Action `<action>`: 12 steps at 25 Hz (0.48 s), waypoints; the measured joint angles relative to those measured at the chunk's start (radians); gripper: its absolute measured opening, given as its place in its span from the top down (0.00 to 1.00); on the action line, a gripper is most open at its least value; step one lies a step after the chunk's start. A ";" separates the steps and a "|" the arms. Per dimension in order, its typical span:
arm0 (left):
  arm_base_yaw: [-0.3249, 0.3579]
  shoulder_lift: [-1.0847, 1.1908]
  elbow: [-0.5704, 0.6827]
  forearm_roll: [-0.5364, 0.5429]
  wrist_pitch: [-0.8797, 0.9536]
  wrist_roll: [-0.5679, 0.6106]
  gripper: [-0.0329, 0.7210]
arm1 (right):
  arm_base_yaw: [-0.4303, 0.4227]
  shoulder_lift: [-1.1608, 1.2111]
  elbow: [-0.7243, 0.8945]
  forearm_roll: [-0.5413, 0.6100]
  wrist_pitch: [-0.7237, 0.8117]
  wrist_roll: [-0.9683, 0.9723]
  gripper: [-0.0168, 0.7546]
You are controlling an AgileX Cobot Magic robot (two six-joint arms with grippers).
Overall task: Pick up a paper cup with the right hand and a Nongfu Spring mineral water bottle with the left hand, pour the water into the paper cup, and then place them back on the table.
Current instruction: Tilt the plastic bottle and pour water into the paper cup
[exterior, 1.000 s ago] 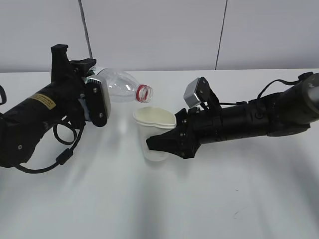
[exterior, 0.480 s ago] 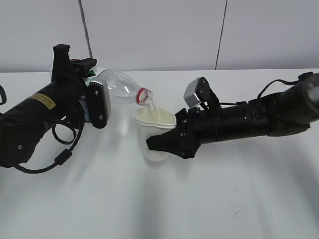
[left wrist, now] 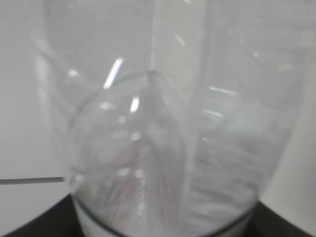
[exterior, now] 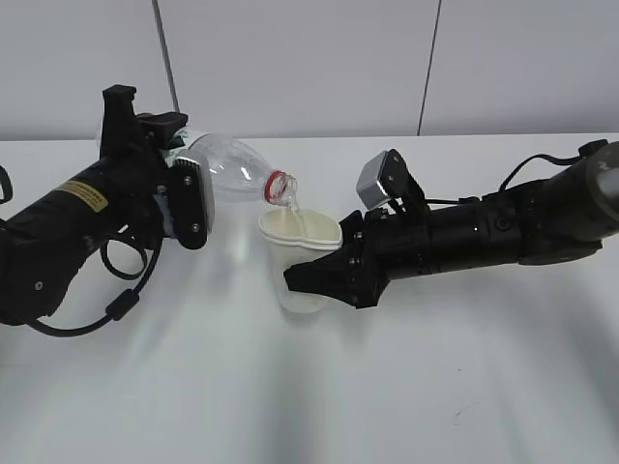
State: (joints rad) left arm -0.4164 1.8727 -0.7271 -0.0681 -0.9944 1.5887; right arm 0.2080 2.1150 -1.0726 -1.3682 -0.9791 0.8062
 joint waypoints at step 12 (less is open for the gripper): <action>0.000 0.000 0.000 -0.010 -0.002 0.006 0.47 | 0.000 0.000 0.000 0.000 0.001 0.000 0.38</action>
State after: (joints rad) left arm -0.4164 1.8727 -0.7271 -0.0777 -0.9963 1.5948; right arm 0.2080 2.1150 -1.0726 -1.3682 -0.9784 0.8062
